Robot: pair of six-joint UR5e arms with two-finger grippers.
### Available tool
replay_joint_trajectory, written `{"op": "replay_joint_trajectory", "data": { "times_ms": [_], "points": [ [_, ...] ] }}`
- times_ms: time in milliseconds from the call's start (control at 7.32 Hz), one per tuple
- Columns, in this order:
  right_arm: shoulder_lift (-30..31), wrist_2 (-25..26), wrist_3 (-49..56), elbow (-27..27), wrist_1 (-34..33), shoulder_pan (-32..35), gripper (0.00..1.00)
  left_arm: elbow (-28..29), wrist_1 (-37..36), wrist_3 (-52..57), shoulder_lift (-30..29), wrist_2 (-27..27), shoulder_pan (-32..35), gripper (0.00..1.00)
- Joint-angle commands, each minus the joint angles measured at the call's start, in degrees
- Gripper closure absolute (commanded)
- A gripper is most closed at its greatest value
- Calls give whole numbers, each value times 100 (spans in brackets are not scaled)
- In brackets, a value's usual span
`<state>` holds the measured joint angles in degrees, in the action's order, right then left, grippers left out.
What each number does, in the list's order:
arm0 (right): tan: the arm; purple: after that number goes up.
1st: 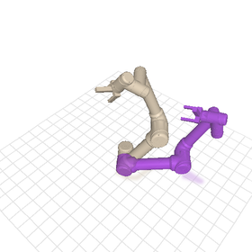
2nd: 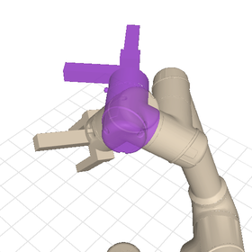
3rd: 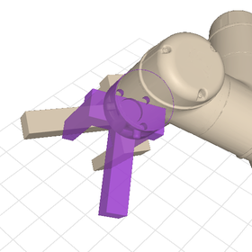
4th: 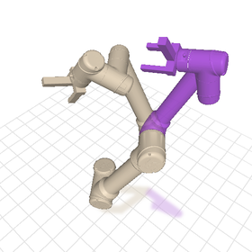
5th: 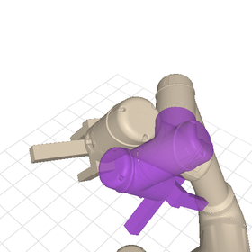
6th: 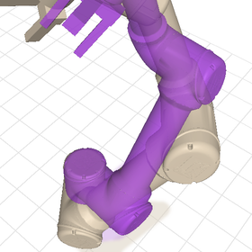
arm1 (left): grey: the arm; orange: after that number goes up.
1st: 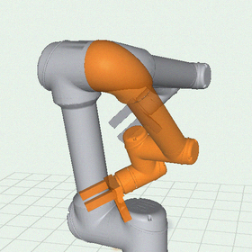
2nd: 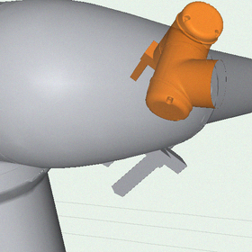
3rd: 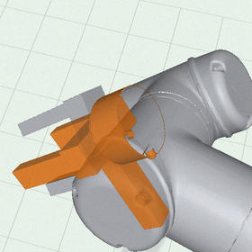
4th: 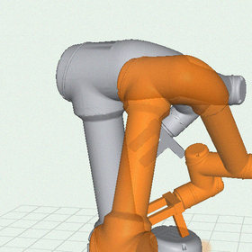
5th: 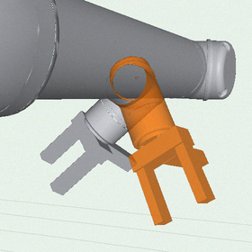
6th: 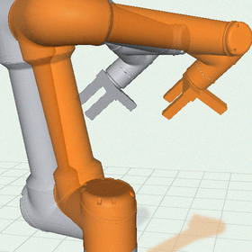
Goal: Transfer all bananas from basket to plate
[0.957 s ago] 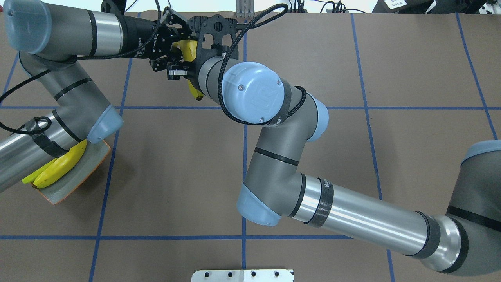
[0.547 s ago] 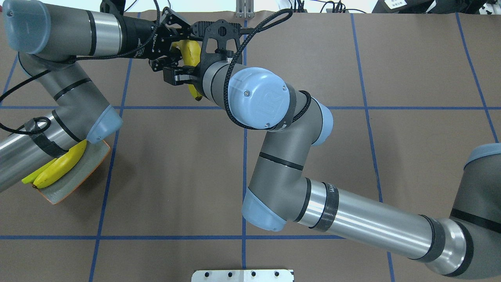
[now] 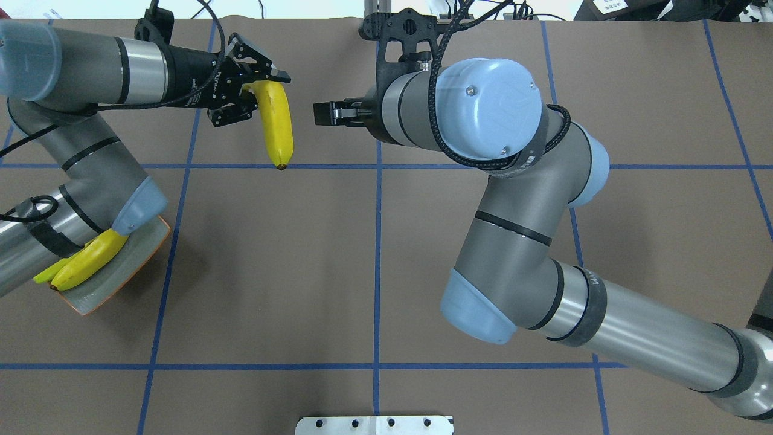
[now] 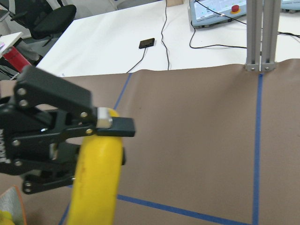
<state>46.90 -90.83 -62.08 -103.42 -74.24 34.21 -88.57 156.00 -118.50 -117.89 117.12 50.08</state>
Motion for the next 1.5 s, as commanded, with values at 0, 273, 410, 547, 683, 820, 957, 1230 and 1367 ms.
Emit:
{"op": "replay_joint_trajectory", "data": {
  "times_ms": [0, 273, 410, 547, 683, 820, 957, 1230, 1367],
  "points": [
    [589, -652, 536, -99, -152, 663, 0, -518, -52, 586, 1043, 21, 11, 100],
    [1038, -1023, 1264, -99, -274, 1182, 0, -994, -61, 1999, 2282, 21, -42, 100],
    [1188, -1155, 1756, -99, -432, 1437, 0, -1109, -61, 2676, 2731, 21, -86, 100],
    [1338, -1261, 2056, -82, -442, 1605, 0, -1223, -61, 3387, 3171, 21, -130, 100],
    [1357, -1279, 2129, -73, -443, 1659, 0, -1389, -61, 3795, 3436, 21, -217, 100],
    [1357, -1271, 2130, -73, -434, 1668, 0, -1478, -61, 4199, 3604, 21, -348, 100],
    [1357, -1271, 2130, -64, -434, 1668, 0, -1479, -61, 4751, 3789, -13, -428, 100],
    [1348, -1262, 2130, -55, -425, 1668, 0, -1436, -79, 5221, 3843, -5, -446, 100],
    [1348, -1262, 2130, -46, -416, 1668, 0, -1426, -87, 5388, 3843, -14, -446, 98]
  ]
}}
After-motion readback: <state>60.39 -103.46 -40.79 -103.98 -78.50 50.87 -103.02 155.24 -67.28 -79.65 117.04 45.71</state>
